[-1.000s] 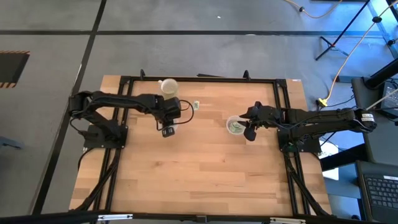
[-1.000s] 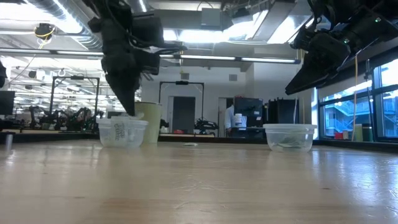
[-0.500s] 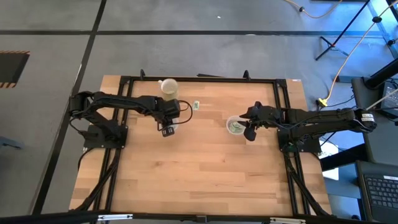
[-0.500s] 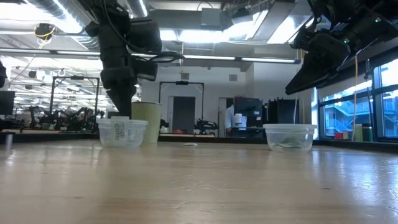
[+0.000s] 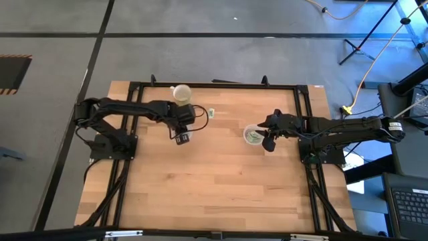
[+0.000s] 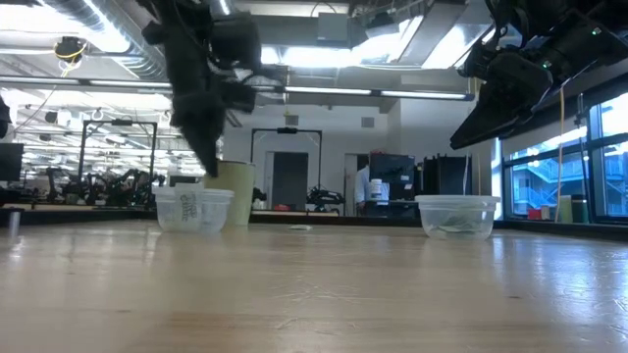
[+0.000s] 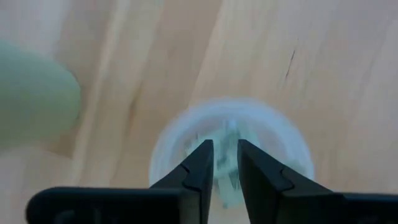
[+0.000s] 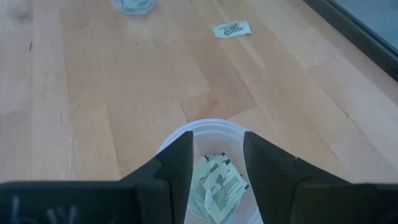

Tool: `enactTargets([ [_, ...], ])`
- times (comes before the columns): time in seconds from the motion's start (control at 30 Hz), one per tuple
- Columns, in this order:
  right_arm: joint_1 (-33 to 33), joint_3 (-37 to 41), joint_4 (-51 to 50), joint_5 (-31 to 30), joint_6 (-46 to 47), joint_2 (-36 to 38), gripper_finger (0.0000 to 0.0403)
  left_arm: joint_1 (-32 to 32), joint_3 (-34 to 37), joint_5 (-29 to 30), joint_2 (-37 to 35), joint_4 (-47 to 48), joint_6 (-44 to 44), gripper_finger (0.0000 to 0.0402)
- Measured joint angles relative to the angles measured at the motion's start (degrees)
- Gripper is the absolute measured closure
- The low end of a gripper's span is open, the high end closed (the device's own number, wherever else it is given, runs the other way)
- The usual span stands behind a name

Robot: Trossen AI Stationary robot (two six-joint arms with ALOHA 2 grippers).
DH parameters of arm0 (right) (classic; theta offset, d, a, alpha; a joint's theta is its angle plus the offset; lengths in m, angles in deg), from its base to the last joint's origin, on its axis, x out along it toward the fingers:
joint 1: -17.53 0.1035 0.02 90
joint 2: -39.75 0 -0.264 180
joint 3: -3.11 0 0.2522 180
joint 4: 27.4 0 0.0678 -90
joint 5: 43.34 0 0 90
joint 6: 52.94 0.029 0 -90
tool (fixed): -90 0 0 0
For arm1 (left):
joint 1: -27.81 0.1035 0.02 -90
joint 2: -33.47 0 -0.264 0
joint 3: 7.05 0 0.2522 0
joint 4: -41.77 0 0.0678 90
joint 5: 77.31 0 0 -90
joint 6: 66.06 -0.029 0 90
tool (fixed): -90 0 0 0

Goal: Pick and place Stevia / Truvia into bins
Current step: Put the stevia packet into the left transparent container

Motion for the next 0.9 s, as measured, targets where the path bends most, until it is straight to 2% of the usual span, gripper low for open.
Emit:
enactTargets([
  [0.17, 0.00, 0.00, 0.00, 0.01, 0.00, 0.00, 0.0258, 0.64, -4.59, 0.59, -0.20, -4.50, -3.27, 0.0325],
  [0.3, 0.00, 0.00, -0.08, 0.01, 0.02, 0.01, 0.0258, 3.63, -6.84, -3.55, 1.02, -5.66, -3.95, 0.0317],
  [0.43, 0.02, 0.00, -0.11, 0.01, 0.02, 0.02, 0.0258, 6.82, -7.02, -4.20, 3.27, -9.79, -6.33, 0.0307],
  [0.7, 0.01, 0.00, -0.20, 0.01, 0.02, 0.02, 0.0258, 8.94, -7.02, -6.36, 11.37, -23.99, -8.78, 0.0302],
  [0.9, 0.02, 0.00, -0.21, 0.02, -0.02, 0.02, 0.0258, 8.98, -7.04, -5.54, 17.06, -29.01, -8.49, 0.0301],
])
